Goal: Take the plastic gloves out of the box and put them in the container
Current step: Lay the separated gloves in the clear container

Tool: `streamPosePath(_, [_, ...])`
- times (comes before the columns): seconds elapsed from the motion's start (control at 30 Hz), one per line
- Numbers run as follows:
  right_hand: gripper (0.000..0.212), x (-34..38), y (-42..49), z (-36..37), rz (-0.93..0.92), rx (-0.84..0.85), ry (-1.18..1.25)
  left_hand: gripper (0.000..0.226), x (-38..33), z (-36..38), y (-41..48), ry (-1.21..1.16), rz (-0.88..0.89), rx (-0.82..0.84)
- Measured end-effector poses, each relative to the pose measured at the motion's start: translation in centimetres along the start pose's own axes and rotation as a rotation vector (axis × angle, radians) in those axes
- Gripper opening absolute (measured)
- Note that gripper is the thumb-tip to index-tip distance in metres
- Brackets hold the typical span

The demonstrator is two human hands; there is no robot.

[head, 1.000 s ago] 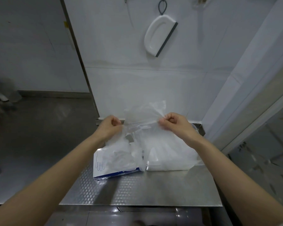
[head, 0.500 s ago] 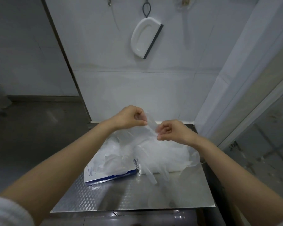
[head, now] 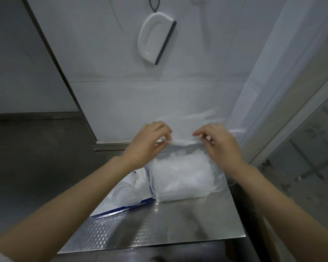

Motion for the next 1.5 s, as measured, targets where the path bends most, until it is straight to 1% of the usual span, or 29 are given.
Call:
streamPosePath(0.07, [0.031,-0.6,-2.0,1.8,0.016,0.164,-0.005,0.018,1.4,1.7,-1.6,0.067,-0.046,0.153])
streamPosePath(0.2, [0.039,-1.3,-4.9,4.9,0.096,0.486,0.008,0.004,2.8,4.5,-3.2,0.209,-0.060,0.365])
streamPosePath(0.3, [0.044,-1.9,-6.1,6.7,0.169,0.666,0.057,0.006,3.9,6.5,-3.4,0.326,-0.075,0.524])
streamPosePath(0.43, [0.039,-2.4,-6.5,8.1,0.341,0.810,0.150,0.013,4.5,8.2,-3.1,0.450,-0.106,0.755])
streamPosePath(0.53, [0.030,-3.0,-6.2,8.1,0.431,0.973,0.263,0.009,4.4,9.2,-2.8,0.477,-0.162,0.947])
streamPosePath(0.57, [0.027,-3.4,-5.8,8.1,0.461,0.987,0.315,0.008,4.6,9.5,-2.6,0.455,-0.197,1.007])
streamPosePath(0.6, [0.026,-3.3,-5.3,7.9,0.488,0.945,0.355,0.010,4.3,9.4,-2.6,0.429,-0.232,1.058])
streamPosePath(0.63, [0.023,-3.3,-4.8,7.7,0.504,0.849,0.369,0.015,4.0,9.3,-2.4,0.406,-0.254,1.098])
streamPosePath(0.67, [0.020,-3.4,-4.3,7.7,0.500,0.729,0.343,0.023,3.6,9.0,-2.1,0.389,-0.265,1.111])
streamPosePath(0.7, [0.018,-3.4,-3.9,7.7,0.468,0.627,0.289,0.031,3.2,8.9,-1.7,0.373,-0.276,1.085])
streamPosePath(0.73, [0.018,-3.4,-3.8,7.9,0.418,0.571,0.229,0.035,2.8,8.7,-1.3,0.353,-0.287,1.005])
streamPosePath(0.77, [0.020,-3.4,-3.7,8.2,0.360,0.565,0.180,0.035,2.6,8.7,-0.9,0.334,-0.306,0.879])
streamPosePath(0.83, [0.029,-3.6,-4.1,9.2,0.265,0.675,0.102,0.033,2.1,9.2,-0.4,0.301,-0.368,0.619])
streamPosePath(0.87, [0.035,-3.9,-4.3,9.8,0.240,0.747,0.070,0.033,2.0,9.8,-0.4,0.299,-0.394,0.558])
streamPosePath(0.9, [0.041,-4.3,-4.4,10.4,0.230,0.808,0.044,0.035,2.1,10.7,-0.5,0.311,-0.423,0.554])
streamPosePath(0.97, [0.050,-4.7,-4.6,11.2,0.222,0.890,-0.007,0.044,2.3,12.6,-1.0,0.364,-0.478,0.666])
streamPosePath(1.07, [0.063,-5.5,-5.2,12.0,0.254,1.002,-0.070,0.075,3.4,14.7,-2.0,0.415,-0.530,0.863])
streamPosePath(1.13, [0.071,-6.3,-5.8,12.1,0.292,1.078,-0.103,0.089,4.0,15.7,-2.6,0.475,-0.533,0.950])
streamPosePath(1.23, [0.075,-7.0,-6.3,12.2,0.330,1.129,-0.141,0.095,4.7,16.7,-3.3,0.518,-0.515,0.991])
streamPosePath(1.4, [0.071,-7.1,-6.8,12.8,0.320,1.152,-0.197,0.097,5.3,16.9,-3.7,0.487,-0.512,1.023])
streamPosePath(1.5, [0.070,-7.1,-6.7,12.7,0.334,1.152,-0.183,0.099,5.2,16.6,-3.4,0.508,-0.489,1.073])
Point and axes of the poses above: each hand's wrist, its own y-axis towards the middle knuckle, its own z-axis out of the palm, x = y × z, the point moved 1 cm from there along y, towards the middle knuckle, and after that the axes turned 7 degrees about -z, right-handed, at the moved point
